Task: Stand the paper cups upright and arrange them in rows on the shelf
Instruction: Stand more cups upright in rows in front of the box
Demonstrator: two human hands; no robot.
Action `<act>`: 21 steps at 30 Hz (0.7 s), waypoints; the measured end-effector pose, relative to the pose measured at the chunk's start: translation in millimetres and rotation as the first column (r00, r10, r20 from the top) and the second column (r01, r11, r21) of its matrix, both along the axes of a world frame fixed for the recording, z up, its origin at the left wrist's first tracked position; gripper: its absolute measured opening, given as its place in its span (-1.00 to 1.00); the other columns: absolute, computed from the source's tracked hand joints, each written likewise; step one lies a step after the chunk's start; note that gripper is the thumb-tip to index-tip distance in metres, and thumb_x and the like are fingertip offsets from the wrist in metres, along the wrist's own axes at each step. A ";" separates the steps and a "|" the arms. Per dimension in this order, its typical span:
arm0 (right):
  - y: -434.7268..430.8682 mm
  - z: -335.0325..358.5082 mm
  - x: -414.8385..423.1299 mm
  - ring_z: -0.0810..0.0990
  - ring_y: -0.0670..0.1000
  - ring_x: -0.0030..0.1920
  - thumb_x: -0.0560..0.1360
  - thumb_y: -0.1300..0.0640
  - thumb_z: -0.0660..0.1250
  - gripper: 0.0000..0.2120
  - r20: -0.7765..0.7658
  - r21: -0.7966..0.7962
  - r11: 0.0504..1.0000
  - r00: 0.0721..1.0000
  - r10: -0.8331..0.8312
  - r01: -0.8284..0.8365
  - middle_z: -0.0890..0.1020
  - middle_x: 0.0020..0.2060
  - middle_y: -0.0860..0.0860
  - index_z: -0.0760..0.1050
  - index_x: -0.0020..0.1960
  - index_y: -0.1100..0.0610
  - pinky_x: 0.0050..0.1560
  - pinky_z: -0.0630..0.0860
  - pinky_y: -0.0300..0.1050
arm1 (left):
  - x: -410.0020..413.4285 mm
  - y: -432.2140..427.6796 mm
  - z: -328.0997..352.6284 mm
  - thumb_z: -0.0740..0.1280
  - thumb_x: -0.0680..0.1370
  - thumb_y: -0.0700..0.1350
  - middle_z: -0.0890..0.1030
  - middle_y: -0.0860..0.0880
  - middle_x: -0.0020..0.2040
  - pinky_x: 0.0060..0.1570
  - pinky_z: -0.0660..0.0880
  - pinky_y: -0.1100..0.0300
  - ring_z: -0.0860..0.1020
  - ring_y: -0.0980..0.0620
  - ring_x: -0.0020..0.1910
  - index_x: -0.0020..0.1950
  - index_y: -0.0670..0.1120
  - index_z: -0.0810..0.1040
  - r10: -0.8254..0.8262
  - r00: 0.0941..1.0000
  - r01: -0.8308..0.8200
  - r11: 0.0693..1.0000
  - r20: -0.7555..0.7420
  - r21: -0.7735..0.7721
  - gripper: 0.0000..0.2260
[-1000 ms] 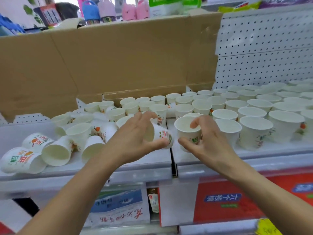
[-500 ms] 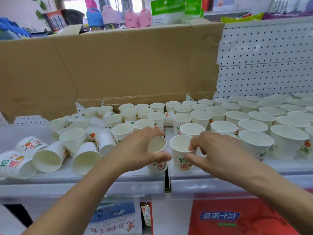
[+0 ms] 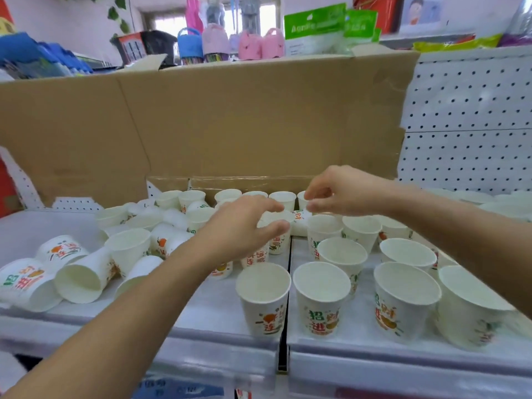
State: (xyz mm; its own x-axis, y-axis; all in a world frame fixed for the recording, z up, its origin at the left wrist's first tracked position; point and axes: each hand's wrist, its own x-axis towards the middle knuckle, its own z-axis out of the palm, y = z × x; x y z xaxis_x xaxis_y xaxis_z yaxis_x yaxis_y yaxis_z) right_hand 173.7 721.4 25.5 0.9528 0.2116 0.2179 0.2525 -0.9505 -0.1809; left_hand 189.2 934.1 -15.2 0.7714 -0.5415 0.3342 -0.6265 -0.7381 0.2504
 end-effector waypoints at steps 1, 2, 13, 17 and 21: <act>0.4 -3.9 16.2 0.62 -0.03 -0.06 0.49 -0.02 0.37 -0.79 -0.014 -0.028 1.000 1.000 0.012 -0.012 0.67 -0.07 -0.06 0.64 0.06 0.04 0.03 0.58 0.03 | 10.2 -7.1 -1.5 0.21 0.52 0.28 0.49 0.15 0.33 0.24 0.42 -0.03 0.44 0.06 0.29 0.35 0.15 0.43 0.020 1.000 -0.020 0.998 -0.004 0.052 -0.56; 1.2 -8.3 30.9 0.62 0.00 -0.04 0.49 -0.01 0.37 -0.78 -0.034 -0.062 0.998 0.999 0.015 -0.017 0.67 -0.05 -0.04 0.64 0.07 0.05 0.04 0.57 0.03 | 20.0 -13.8 -3.2 0.20 0.52 0.29 0.50 0.13 0.32 0.23 0.42 -0.03 0.46 0.02 0.27 0.34 0.16 0.43 0.038 0.999 -0.038 0.993 -0.005 0.110 -0.56; 6.9 -34.2 113.0 0.51 0.02 -0.26 0.37 -0.06 0.47 -0.76 -0.339 -0.268 0.960 0.926 -0.167 0.075 0.55 -0.28 -0.04 0.48 -0.18 0.05 -0.24 0.45 -0.11 | 56.4 -23.6 -8.1 0.25 0.56 0.04 0.66 0.07 0.00 -0.01 0.33 0.14 0.54 0.00 0.00 0.12 0.13 0.62 -0.049 0.979 -0.029 0.928 0.199 0.372 -0.80; 19.1 -32.0 112.1 0.55 0.01 -0.16 0.26 -0.19 0.52 -0.56 -0.339 -0.436 0.897 0.909 -0.242 0.075 0.53 -0.18 -0.08 0.36 -0.11 -0.01 -0.17 0.54 -0.05 | 57.4 -15.4 -8.0 0.25 0.57 0.04 0.66 0.07 -0.03 -0.17 0.28 0.21 0.53 0.02 -0.11 0.13 0.14 0.61 -0.066 0.980 -0.003 0.939 0.187 0.345 -0.80; 26.9 -30.5 110.6 0.46 -0.05 -0.28 0.24 -0.19 0.54 -0.47 -0.324 -0.539 0.840 0.906 -0.273 0.060 0.46 -0.21 -0.08 0.31 -0.03 0.00 -0.34 0.43 -0.15 | 59.5 -9.9 -9.0 0.23 0.57 0.05 0.66 0.08 -0.04 -0.13 0.28 0.20 0.50 0.02 -0.14 0.11 0.14 0.60 -0.059 0.985 0.000 0.940 0.163 0.341 -0.81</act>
